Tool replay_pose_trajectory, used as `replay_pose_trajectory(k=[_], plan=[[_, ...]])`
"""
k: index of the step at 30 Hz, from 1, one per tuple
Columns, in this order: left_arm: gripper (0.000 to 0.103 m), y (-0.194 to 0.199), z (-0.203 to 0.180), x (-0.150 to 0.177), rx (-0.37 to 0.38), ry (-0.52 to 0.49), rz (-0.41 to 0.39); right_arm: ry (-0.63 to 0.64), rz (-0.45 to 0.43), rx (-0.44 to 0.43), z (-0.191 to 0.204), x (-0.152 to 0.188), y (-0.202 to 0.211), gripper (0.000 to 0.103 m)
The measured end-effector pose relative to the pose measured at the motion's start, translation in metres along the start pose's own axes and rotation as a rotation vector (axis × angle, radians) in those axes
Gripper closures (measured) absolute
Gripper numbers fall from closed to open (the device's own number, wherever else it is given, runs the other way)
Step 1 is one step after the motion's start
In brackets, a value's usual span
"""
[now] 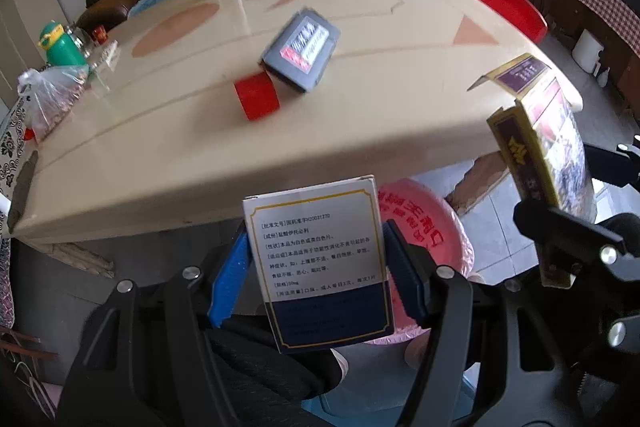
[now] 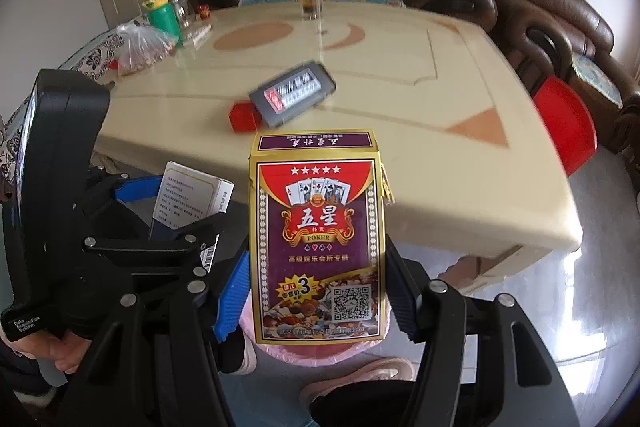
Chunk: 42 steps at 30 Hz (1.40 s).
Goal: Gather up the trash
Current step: 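Carry both boxes with both tools down over the pink bin, then open both tools to drop the two boxes into the bin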
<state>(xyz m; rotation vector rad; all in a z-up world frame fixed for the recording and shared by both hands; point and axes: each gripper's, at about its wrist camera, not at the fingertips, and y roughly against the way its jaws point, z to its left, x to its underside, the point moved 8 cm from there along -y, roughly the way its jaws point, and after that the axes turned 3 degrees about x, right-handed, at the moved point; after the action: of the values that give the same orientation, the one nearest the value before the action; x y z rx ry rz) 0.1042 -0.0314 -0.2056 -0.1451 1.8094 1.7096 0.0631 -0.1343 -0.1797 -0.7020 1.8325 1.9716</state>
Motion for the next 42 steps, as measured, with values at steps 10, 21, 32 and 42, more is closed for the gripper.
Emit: replay_pose_trajectory(k=[10,21,32,42], plan=[[0.039,-0.043,-0.013,0.029,0.066,0.007,0.09,-0.024,0.111,-0.009,-0.008,0.039,-0.049,0.044],[0.039,-0.1,-0.018,0.058,0.106,0.048,0.253,-0.063,0.245,-0.032,-0.022,0.07,-0.106,0.044],[0.039,-0.141,-0.02,0.071,0.105,0.042,0.353,-0.076,0.373,-0.083,-0.028,0.096,-0.16,0.044],[0.039,-0.178,-0.026,0.086,0.109,0.033,0.453,-0.075,0.443,-0.111,-0.033,0.11,-0.192,0.044]])
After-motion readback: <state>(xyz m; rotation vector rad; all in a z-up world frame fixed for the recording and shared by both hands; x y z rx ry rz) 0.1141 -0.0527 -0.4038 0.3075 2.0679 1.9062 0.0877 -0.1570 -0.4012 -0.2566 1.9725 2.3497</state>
